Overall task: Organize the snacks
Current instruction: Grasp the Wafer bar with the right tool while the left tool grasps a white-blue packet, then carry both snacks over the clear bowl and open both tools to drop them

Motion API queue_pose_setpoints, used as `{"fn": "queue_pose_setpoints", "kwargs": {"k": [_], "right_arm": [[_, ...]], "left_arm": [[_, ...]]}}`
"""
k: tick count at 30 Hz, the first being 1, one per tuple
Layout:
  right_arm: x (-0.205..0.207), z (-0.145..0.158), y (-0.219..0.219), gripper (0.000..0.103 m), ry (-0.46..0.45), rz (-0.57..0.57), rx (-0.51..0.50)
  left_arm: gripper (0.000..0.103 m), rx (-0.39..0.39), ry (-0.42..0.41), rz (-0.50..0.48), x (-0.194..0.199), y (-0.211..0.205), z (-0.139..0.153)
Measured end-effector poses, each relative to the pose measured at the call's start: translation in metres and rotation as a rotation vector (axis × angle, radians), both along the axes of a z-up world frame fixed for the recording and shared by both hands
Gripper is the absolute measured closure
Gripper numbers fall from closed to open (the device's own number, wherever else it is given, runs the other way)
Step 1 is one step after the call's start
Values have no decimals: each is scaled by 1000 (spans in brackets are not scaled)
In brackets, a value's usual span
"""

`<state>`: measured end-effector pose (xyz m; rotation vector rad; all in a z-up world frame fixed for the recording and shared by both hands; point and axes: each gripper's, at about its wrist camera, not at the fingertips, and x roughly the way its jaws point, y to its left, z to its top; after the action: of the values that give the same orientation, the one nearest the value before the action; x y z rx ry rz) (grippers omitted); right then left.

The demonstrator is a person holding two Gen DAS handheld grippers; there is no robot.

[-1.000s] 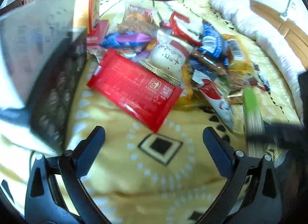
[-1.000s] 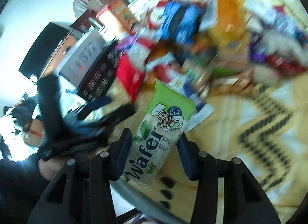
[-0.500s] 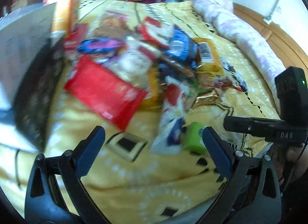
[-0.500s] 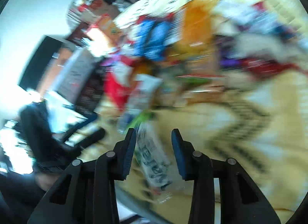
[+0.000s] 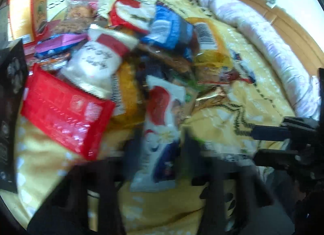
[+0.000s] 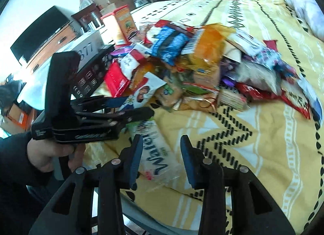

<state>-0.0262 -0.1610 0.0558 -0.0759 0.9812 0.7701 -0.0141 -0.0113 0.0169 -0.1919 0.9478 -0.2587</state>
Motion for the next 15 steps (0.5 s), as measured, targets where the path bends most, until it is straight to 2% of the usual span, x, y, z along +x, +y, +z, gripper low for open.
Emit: {"fn": "queue_pose_setpoints", "kwargs": {"k": [4, 10, 14, 15], "right_arm": [[-10, 2, 16, 54, -31, 79, -60], [-9, -16, 36, 52, -31, 161, -167], [-5, -38, 45, 53, -8, 183, -217], [-7, -40, 44, 56, -24, 176, -224]], "left_arm": [[73, -13, 9, -14, -5, 5, -2], [65, -23, 5, -16, -6, 5, -7], [67, -17, 12, -20, -3, 4, -7], [71, -8, 14, -22, -3, 3, -6]]}}
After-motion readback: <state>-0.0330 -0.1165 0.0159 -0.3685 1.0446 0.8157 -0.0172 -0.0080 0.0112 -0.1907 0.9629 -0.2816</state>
